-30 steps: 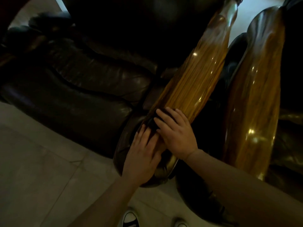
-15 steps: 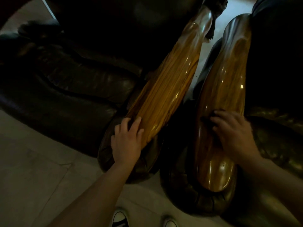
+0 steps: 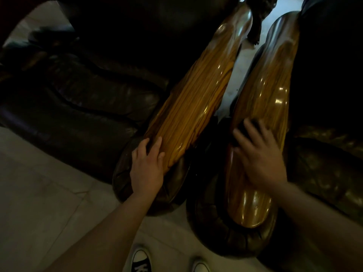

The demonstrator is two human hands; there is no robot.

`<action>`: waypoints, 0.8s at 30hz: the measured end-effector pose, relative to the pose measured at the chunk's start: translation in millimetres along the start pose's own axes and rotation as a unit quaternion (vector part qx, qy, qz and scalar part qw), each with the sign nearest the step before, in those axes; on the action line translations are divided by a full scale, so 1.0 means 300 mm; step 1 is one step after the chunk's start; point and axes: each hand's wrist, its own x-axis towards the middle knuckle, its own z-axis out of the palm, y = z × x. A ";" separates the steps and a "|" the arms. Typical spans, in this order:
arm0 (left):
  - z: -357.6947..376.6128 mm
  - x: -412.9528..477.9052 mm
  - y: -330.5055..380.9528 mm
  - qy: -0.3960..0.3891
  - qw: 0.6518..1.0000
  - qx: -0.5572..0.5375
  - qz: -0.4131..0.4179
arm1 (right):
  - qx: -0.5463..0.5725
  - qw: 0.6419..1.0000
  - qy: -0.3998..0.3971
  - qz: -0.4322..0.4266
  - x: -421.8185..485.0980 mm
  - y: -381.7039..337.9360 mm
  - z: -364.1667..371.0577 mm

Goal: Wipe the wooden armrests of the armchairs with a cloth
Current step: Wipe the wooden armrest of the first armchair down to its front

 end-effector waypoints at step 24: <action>-0.319 -0.492 -0.241 -0.064 0.995 0.036 -0.063 | 0.209 0.952 -0.134 -0.179 -0.070 -0.701 -0.189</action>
